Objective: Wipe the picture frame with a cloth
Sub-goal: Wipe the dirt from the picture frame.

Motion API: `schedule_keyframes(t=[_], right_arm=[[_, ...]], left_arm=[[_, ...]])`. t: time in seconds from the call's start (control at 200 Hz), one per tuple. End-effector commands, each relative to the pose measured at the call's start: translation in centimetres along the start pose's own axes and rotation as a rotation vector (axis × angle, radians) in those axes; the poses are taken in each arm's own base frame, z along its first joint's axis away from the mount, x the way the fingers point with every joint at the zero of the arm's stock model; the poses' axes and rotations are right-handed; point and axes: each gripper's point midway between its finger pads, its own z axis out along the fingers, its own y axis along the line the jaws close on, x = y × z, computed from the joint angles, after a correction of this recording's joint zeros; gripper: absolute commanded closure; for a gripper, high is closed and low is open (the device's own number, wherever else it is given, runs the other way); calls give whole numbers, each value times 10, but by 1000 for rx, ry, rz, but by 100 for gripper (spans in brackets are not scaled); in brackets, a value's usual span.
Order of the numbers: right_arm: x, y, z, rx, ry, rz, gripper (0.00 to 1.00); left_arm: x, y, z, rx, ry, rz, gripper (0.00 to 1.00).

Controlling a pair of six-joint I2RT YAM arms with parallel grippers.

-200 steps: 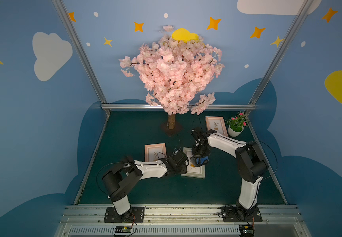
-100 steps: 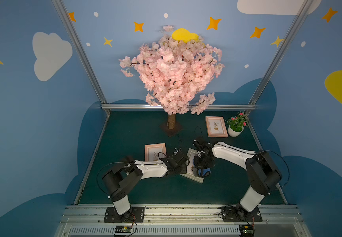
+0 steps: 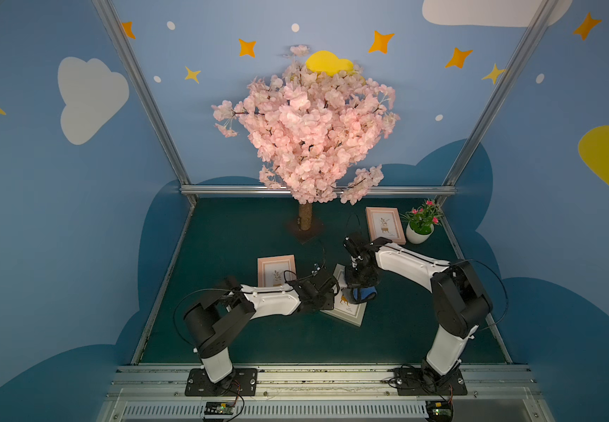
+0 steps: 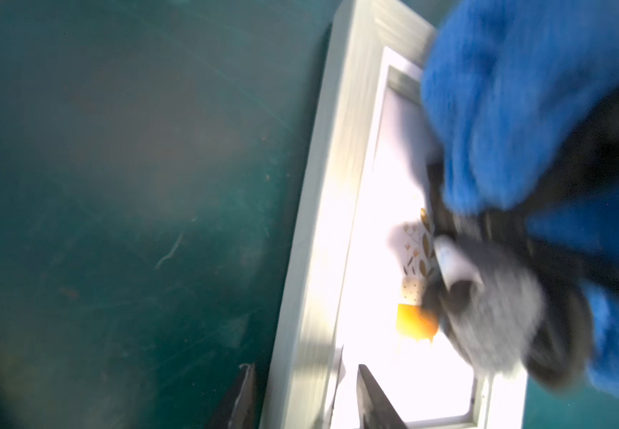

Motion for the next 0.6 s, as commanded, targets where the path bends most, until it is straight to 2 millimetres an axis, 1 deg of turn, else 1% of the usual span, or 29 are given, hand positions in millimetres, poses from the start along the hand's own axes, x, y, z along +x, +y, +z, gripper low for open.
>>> schedule_keyframes(t=[0.0,0.06,0.125,0.26,0.33,0.39,0.42,0.496,0.596], right_arm=[[18,-9,-25,-9,-27,20,100],[24,-12,-29,-18,-34,28,100],[28,-10,-29,-37,-30,30,100],[37,2,-17,-94,13,33,100],[40,8,-11,-109,25,28,100],[40,10,-6,-110,33,25,100],[38,10,-5,-107,29,23,100],[31,2,2,-69,29,28,100],[12,-8,14,-53,34,50,100]], left_arm=[[32,27,9,-100,134,99,49],[26,20,8,-90,129,135,48],[19,16,8,-89,127,159,47],[11,14,16,-114,141,177,50],[13,17,20,-127,151,173,53],[15,20,22,-136,159,165,58],[16,20,22,-138,161,161,60],[20,23,21,-144,167,153,65],[26,27,19,-159,174,146,67]])
